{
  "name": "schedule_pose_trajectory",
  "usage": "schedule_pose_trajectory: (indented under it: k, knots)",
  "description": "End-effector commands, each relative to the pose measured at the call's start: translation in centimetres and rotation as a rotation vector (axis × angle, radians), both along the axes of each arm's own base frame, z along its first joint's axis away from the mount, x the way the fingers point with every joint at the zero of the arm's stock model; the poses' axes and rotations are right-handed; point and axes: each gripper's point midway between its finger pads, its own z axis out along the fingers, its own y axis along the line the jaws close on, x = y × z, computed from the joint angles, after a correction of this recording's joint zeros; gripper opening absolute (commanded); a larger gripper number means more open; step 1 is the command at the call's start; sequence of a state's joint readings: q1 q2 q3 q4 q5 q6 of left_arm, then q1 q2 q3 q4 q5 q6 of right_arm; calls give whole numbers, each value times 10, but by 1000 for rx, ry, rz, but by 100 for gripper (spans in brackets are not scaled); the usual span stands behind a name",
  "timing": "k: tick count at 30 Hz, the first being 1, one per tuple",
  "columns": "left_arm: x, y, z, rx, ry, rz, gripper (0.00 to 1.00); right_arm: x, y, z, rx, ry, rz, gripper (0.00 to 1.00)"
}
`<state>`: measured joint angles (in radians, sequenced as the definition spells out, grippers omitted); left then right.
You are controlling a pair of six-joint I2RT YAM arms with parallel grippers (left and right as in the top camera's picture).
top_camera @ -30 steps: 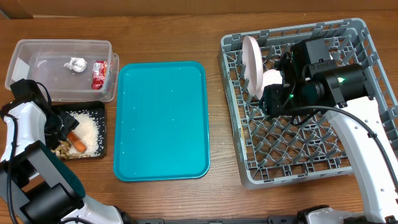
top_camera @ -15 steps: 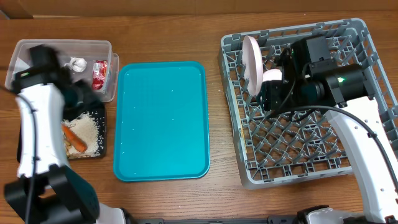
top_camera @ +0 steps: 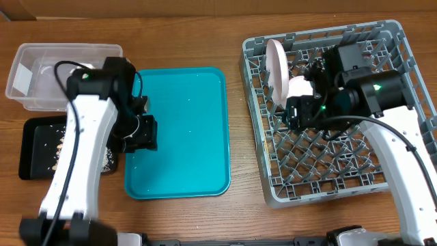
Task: Sort waste into correct bins and load items into the dishwasher
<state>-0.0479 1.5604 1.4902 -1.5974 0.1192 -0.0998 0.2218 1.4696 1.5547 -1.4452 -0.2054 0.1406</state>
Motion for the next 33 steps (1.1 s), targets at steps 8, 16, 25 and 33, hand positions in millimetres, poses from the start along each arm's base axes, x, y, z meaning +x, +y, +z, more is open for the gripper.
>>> schedule_pose_trajectory:
  k: [8, 16, 25, 33]
  knots:
    - [-39, 27, 111, 92, -835, 76, 100, -47, -32, 53, 22, -511, -78, 100]
    - [-75, 37, 97, 68, -962, 247, 100, -90, -63, 31, -67, -593, -147, 100]
    - [-88, 37, 83, 80, -884, 241, 100, -95, -64, 25, -77, -560, -143, 100]
    - [-88, 37, 83, 80, -884, 241, 100, -95, -64, 25, -78, -560, -144, 100]
